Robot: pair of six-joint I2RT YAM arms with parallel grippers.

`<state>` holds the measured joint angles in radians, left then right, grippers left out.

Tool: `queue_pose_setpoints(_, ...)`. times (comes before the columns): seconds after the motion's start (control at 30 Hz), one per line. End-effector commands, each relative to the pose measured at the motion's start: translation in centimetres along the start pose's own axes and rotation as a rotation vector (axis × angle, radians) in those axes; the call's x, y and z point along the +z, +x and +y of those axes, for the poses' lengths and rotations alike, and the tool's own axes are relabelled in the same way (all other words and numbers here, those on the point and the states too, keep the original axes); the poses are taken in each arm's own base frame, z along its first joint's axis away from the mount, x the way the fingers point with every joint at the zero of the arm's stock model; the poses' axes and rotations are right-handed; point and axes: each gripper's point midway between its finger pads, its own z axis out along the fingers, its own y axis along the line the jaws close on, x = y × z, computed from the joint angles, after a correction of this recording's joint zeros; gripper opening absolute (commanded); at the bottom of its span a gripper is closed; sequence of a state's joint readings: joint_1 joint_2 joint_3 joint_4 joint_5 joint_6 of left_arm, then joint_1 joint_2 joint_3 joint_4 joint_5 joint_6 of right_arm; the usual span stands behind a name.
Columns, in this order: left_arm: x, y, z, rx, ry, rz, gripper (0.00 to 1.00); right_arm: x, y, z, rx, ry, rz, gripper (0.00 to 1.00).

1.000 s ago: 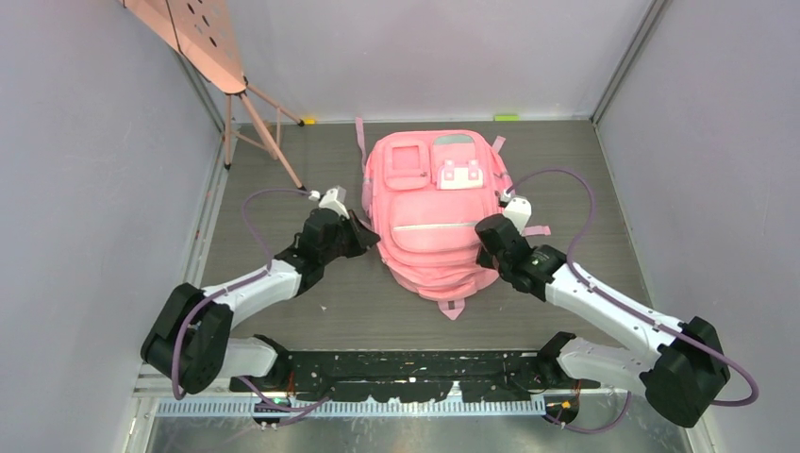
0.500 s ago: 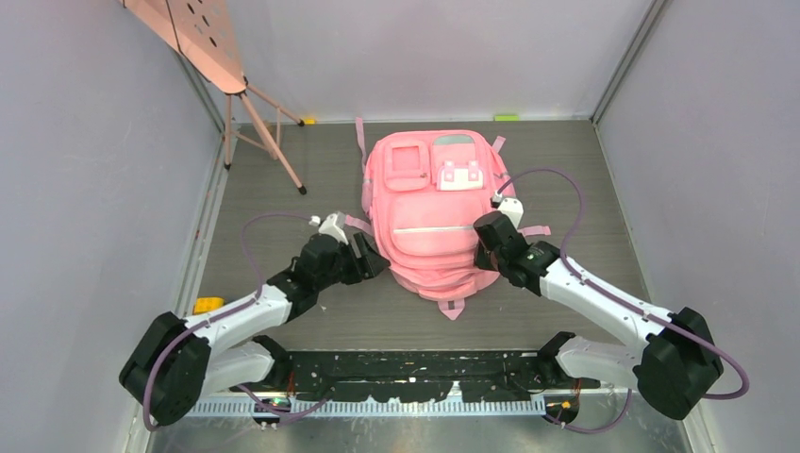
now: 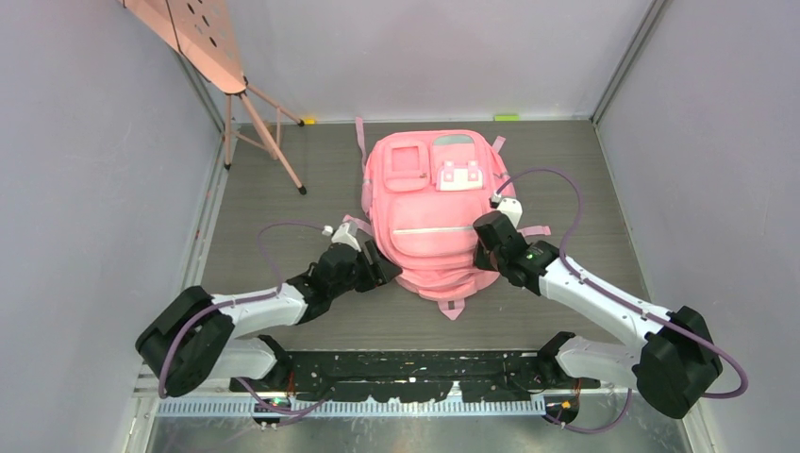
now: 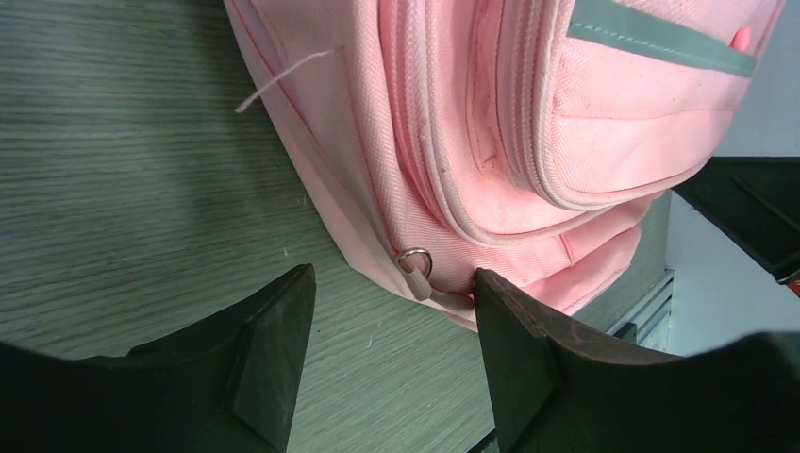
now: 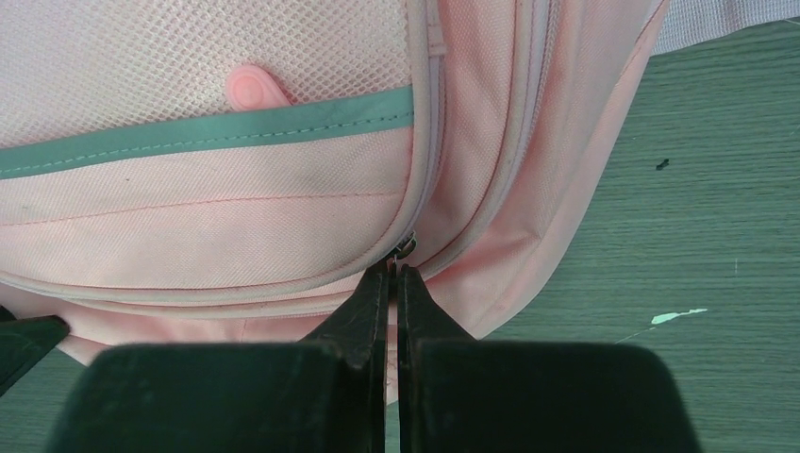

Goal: Pack the student bag
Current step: Zip the student bag at the center of the board.

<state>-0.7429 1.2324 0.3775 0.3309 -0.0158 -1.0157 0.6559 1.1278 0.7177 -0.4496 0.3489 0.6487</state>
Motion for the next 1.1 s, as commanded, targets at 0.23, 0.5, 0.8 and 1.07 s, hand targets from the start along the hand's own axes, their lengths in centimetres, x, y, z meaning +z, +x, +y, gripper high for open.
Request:
queue_pose_setpoints(0.23,0.1,-1.4,-1.4,-0.024,0.044,-0.094,0.0,-1.6,-3.0,-2.2,-0.019,0.099,-0.127,0.0)
queue_pose_setpoints(0.5,-4.8,-4.4,3.0,0.074,-0.094,-0.105,0.0,-2.1,-4.6,-5.2,-0.025,0.21,-0.182,0.0)
queue_pose_setpoints(0.8,-8.0,-5.1,5.3,0.159,-0.131,0.023,0.0,0.1,-7.4,-4.9,-0.091,0.16,-0.2,0.0)
queue_pose_setpoints(1.07,-7.6,-5.3,5.4,0.169,-0.122,0.058,0.0,2.3,-9.7,-4.9,-0.131,0.13,-0.208,0.0)
